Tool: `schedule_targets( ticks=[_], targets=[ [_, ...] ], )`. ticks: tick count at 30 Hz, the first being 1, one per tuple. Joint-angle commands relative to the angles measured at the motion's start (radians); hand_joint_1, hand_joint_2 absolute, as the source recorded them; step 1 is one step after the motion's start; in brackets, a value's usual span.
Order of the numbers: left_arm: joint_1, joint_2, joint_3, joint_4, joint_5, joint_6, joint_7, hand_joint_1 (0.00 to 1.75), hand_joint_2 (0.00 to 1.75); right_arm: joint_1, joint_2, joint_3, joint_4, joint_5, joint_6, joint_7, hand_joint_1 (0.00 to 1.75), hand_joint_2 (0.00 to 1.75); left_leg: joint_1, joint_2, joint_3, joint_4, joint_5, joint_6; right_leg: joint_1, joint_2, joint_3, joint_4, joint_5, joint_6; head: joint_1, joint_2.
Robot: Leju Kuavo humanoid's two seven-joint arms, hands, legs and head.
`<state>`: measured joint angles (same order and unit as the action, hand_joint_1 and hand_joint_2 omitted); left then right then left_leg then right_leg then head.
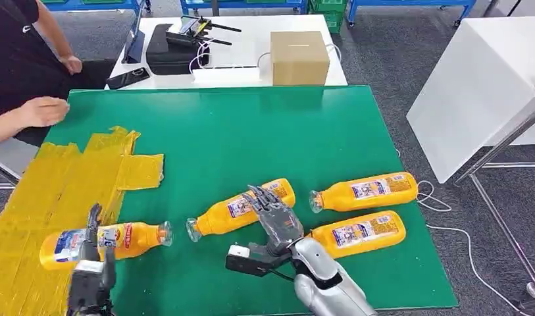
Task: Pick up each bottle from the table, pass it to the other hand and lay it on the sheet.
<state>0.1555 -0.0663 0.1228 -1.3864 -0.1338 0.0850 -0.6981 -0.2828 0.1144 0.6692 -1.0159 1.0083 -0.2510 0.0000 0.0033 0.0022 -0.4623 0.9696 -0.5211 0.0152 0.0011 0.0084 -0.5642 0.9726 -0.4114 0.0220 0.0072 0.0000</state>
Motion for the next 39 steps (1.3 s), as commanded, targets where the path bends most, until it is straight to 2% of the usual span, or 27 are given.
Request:
schedule_targets(
  ticks=[1,7,39],
  targets=[
    [0.091,-0.187,0.124,-0.324,0.067,-0.312,0.000,0.00,0.00,-0.066,-0.035,-0.057,0.073,0.049,0.033,0.039,0.00,1.75,0.001,0.001,-0.002,0.002,-0.001,0.000,0.001,0.000,-0.001,0.000,0.000,0.001,0.000,0.000],
    [0.107,-0.197,0.119,-0.350,0.080,-0.322,0.000,0.00,0.00,-0.104,-0.045,-0.068,0.128,0.085,0.066,0.073,0.00,1.75,0.000,0.001,-0.001,0.000,-0.001,0.000,-0.001,0.001,-0.001,-0.001,0.000,0.001,0.000,0.000],
    [0.107,-0.197,0.119,-0.350,0.080,-0.322,0.000,0.00,0.00,-0.104,-0.045,-0.068,0.128,0.085,0.066,0.073,0.00,1.75,0.000,0.000,0.000,0.000,0.000,0.000,0.000,0.000,0.000,-0.001,0.000,0.000,0.000,0.000]
  ],
)
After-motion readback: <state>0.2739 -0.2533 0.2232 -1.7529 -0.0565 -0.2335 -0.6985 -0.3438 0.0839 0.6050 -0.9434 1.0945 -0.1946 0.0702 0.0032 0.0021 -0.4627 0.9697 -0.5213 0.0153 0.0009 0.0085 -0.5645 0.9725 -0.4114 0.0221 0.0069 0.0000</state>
